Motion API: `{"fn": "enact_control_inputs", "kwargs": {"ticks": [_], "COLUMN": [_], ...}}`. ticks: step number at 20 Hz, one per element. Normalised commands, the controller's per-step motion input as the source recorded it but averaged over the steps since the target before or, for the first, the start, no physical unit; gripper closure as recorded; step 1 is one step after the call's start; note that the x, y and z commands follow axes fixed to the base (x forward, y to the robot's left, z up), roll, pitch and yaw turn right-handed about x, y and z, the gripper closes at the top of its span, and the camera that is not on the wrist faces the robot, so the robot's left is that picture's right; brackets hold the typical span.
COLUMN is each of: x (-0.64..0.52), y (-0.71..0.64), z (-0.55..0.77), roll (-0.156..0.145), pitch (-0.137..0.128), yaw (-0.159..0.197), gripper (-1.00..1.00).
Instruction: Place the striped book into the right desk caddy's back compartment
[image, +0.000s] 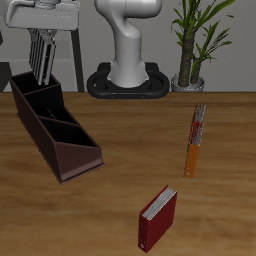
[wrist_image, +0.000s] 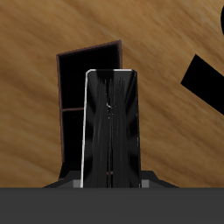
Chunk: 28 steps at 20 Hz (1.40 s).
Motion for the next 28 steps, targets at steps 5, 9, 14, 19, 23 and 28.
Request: {"fn": "enact_control_inputs", "kwargs": {"ticks": [5,9,14,19,23,28], "x": [0.11,0.11,0.08,0.01,0.00,0.03], "y": [0.01,0.11,0.09,0.03,0.06,0.03], "z": [-0.13,-0.11,-0.12,-0.05,-0.04,-0.11], "roll": [-0.005,0.016,0.022,0.015,0.027,0.032], "pitch": [0.016,0.011,0.011,0.004,0.012,0.034], "yaw": [-0.008,-0.017,0.007,0.002,-0.007,0.003], "gripper": [1.00,1.00,1.00,1.00,1.00,1.00]}}
